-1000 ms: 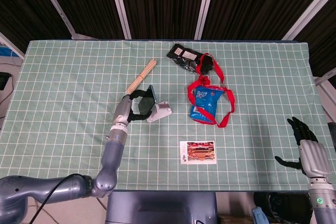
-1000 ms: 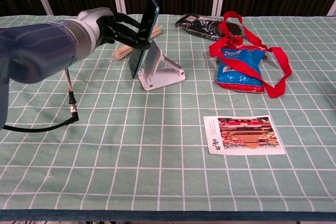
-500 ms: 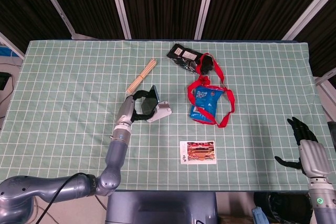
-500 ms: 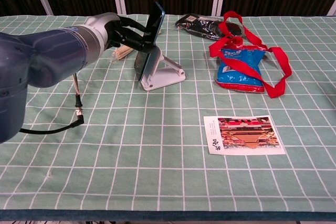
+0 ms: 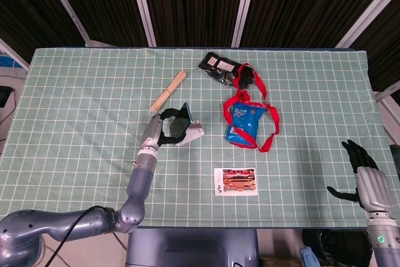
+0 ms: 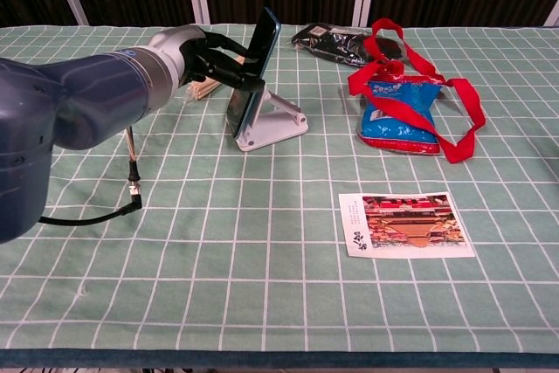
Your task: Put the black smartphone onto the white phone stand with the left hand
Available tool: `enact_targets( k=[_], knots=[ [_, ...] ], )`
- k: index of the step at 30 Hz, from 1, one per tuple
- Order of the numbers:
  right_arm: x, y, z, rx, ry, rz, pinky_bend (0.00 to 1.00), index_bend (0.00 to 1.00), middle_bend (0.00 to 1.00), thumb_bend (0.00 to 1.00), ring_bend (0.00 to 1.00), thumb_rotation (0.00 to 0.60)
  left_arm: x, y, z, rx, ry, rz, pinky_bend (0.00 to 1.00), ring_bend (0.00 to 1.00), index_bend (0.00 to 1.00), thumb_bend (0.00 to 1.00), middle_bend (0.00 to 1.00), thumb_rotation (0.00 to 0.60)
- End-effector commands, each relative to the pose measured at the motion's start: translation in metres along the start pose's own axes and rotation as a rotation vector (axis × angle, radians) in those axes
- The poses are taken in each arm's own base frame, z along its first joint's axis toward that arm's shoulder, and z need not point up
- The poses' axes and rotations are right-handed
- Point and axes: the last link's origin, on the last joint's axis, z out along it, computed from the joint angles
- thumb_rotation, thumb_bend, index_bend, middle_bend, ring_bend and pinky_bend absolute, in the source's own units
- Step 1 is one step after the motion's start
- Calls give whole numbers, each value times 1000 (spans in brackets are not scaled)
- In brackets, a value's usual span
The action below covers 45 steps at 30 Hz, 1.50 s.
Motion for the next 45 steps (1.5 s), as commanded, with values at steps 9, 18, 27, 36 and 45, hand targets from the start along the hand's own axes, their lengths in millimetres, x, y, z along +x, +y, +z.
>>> enact_targets(
  k=[9,18,27,36,45],
  knots=[
    [0,0,0,-1,0,2,148,0,0,108,0,600,0,2,0,-14,-1,6,0,163,612,366,694,600],
    [0,0,0,-2,-3,2,148,0,0,108,0,600,-4,2,1,-18,-10,10,0,163,609,365,691,600],
    [0,0,0,-2,-4,4,148,0,0,108,0,600,-4,-1,1,-22,-13,26,0,163,592,363,676,600],
    [0,0,0,-2,-3,6,148,0,0,108,0,600,-2,-4,2,-29,-12,54,0,162,520,361,604,600],
    [0,0,0,-3,-5,8,148,0,0,108,0,600,-2,-5,2,-34,-16,71,0,155,461,360,541,600]
  ],
)
